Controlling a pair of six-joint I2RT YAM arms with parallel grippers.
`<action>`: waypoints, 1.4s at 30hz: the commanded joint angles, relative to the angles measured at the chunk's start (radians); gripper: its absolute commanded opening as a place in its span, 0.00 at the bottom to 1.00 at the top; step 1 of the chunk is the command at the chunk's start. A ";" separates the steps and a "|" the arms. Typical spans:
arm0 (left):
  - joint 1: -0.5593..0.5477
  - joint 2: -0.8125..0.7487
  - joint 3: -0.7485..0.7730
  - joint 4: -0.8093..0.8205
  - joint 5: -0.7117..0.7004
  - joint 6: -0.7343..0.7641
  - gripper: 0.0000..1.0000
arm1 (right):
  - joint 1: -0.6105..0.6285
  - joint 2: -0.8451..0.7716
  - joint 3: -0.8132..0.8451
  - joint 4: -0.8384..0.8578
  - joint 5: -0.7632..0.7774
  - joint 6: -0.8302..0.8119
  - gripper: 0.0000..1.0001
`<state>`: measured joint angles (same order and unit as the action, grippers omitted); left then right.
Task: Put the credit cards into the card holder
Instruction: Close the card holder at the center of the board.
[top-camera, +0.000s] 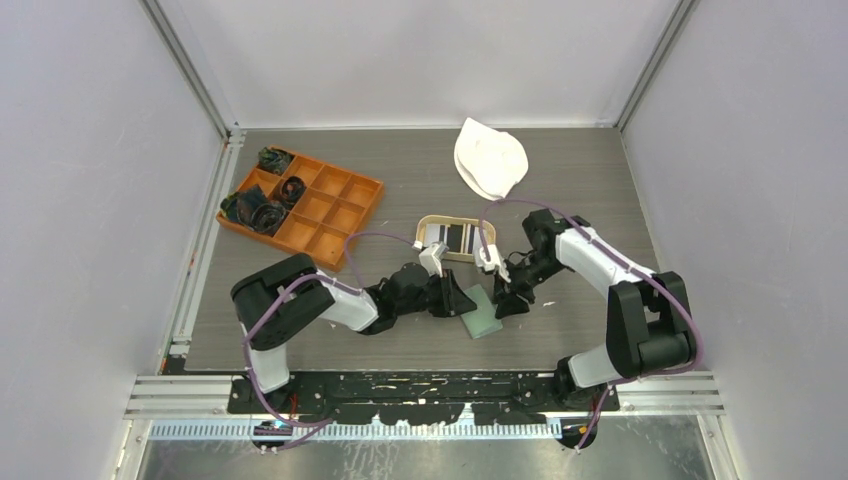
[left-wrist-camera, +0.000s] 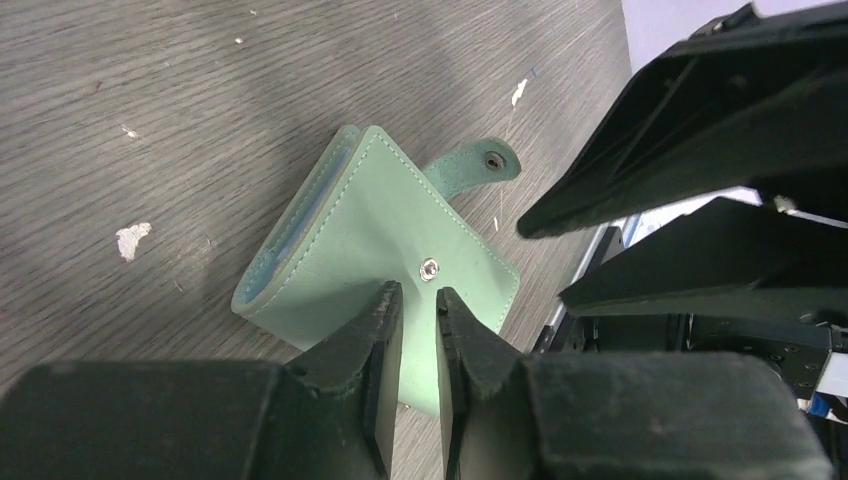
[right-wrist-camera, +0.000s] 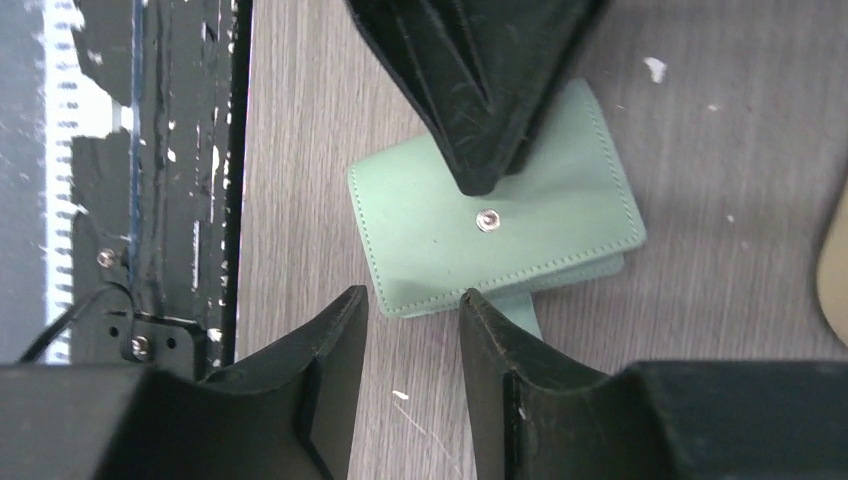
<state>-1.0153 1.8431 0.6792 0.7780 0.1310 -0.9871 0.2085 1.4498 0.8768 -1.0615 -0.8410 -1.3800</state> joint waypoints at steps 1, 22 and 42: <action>-0.005 -0.043 0.004 -0.023 -0.020 0.046 0.21 | 0.085 -0.019 -0.049 0.122 0.092 -0.038 0.43; 0.159 -0.161 -0.155 0.175 0.238 0.379 0.59 | 0.221 0.006 -0.098 0.261 0.319 -0.024 0.30; 0.165 0.142 0.056 0.243 0.386 0.235 0.17 | 0.229 0.007 -0.079 0.255 0.317 0.011 0.30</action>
<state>-0.8341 1.9793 0.7147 0.9489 0.4911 -0.7055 0.4294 1.4460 0.8036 -0.8898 -0.5861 -1.3754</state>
